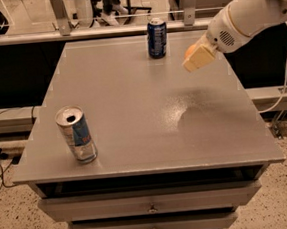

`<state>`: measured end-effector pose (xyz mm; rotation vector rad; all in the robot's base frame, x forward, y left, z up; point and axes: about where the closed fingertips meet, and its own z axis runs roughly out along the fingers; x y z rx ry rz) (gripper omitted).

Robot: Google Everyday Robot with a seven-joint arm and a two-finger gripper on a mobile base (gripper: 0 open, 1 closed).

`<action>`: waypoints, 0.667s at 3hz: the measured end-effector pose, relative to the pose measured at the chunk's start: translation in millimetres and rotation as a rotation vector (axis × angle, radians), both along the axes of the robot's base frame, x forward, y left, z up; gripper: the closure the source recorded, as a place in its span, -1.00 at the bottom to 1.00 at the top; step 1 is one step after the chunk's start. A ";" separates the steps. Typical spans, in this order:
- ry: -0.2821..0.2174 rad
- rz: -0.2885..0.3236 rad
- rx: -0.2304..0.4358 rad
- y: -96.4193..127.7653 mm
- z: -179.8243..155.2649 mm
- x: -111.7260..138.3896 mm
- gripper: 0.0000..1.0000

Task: Move orange near pepsi can

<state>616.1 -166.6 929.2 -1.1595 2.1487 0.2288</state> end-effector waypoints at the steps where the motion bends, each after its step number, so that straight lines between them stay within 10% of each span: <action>1: -0.137 -0.071 0.088 -16.4 33.3 63.7 1.00; 2: -0.136 -0.071 0.092 -15.5 32.3 63.9 1.00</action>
Offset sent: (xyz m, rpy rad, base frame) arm 0.0524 -0.0134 0.0222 0.0728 -0.1044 -0.0598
